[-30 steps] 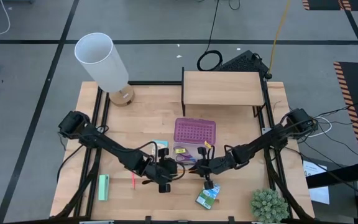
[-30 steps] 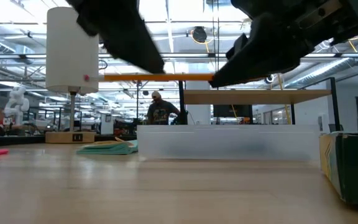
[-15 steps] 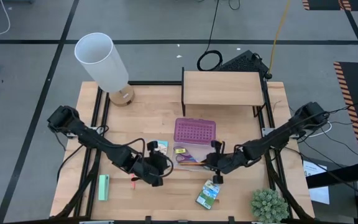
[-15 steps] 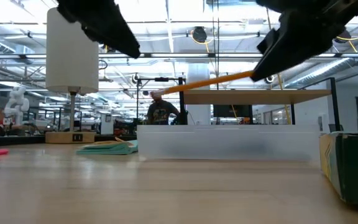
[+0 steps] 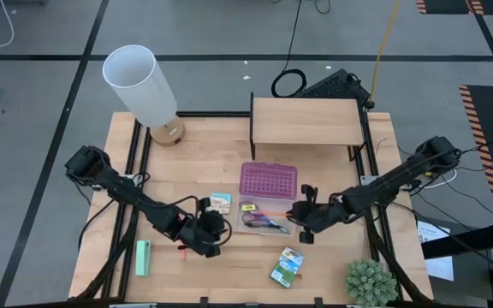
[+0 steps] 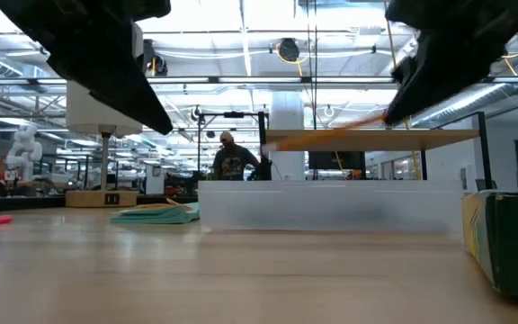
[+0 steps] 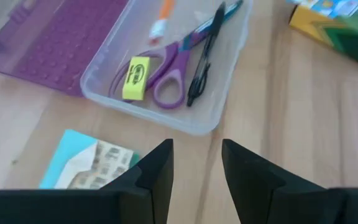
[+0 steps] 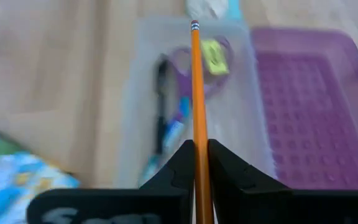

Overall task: Pack school essentials
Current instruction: Put the orange pencil into the purple supply box

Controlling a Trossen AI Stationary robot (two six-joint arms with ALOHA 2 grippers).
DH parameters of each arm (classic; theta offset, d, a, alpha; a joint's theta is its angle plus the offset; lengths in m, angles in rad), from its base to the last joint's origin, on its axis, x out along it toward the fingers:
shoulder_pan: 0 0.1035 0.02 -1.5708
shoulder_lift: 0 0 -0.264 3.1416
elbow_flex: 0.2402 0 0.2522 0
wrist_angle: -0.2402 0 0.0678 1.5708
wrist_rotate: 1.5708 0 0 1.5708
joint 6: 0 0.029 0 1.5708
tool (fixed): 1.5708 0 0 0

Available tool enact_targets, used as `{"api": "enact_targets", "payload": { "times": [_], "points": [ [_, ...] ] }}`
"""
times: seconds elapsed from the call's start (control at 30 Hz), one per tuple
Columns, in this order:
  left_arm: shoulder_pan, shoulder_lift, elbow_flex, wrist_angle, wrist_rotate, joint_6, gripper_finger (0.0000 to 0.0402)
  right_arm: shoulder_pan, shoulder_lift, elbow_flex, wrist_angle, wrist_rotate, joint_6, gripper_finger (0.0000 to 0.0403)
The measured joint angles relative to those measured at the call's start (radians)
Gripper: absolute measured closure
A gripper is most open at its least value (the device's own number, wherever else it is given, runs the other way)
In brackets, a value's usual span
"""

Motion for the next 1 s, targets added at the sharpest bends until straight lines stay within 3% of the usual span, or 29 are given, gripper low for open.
{"api": "enact_targets", "payload": {
  "times": [0.27,0.63,1.0],
  "points": [
    [-0.016,0.0,-0.005,0.072,0.001,0.021,0.0265,-0.091,0.05,-0.065,0.077,-0.014,0.049,0.0381],
    [-0.016,0.0,-0.005,0.084,0.001,0.049,0.0265,-0.13,0.124,-0.067,0.122,-0.017,0.029,0.0378],
    [-0.016,0.0,-0.005,0.086,0.001,0.046,0.0265,-0.141,0.143,-0.067,0.182,-0.016,0.004,0.0327]
  ]
}}
